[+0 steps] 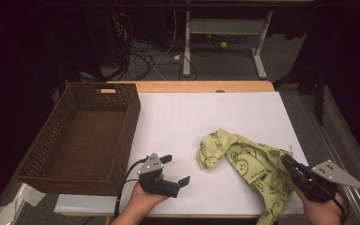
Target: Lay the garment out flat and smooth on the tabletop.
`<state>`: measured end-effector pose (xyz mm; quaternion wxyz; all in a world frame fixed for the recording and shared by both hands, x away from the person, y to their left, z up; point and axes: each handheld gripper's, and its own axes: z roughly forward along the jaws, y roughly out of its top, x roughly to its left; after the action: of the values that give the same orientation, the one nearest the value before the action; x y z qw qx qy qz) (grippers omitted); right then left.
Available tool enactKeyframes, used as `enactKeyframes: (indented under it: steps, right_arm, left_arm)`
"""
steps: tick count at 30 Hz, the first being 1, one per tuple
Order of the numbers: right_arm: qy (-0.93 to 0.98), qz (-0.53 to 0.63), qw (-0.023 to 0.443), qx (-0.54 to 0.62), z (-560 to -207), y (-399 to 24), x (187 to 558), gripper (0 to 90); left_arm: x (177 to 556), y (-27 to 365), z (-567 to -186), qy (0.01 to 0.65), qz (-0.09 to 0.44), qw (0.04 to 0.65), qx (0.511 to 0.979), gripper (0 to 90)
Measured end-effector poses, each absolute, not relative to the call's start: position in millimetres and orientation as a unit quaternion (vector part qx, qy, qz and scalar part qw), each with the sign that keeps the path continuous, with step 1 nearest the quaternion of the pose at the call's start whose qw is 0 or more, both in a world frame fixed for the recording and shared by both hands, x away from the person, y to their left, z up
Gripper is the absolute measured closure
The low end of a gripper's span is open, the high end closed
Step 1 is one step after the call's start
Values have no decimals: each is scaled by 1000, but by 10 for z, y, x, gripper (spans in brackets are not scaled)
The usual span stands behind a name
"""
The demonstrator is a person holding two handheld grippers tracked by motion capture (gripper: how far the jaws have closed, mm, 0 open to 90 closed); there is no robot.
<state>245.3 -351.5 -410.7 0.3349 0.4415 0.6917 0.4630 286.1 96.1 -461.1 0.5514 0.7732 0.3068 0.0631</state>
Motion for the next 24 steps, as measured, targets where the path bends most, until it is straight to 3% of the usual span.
enactKeyframes:
  steps: [8, 9, 11, 15, 19, 24]
  right_arm:
    - [647, 424, 338, 536, -4343, -4152, 2451, 850]
    - [645, 420, 337, 542, -4360, -4178, 2449, 819]
    - [639, 426, 338, 545, -4355, -4200, 2435, 664]
    - [638, 443, 355, 521, -4214, -4067, 2371, 558]
    - [666, 456, 351, 475, -4112, -3799, 2327, 545]
    - [719, 454, 308, 427, -4158, -3390, 2348, 532]
  left_arm:
    - [2885, 884, -4617, 299, 56, 552, 776, 0]
    - [2890, 880, -4618, 297, 56, 551, 777, 0]
    - [2896, 868, -4619, 297, 54, 552, 778, 0]
    - [2904, 854, -4621, 294, 54, 550, 779, 0]
    - [2905, 849, -4624, 295, 54, 550, 780, 0]
    - [2902, 850, -4622, 295, 55, 549, 780, 0]
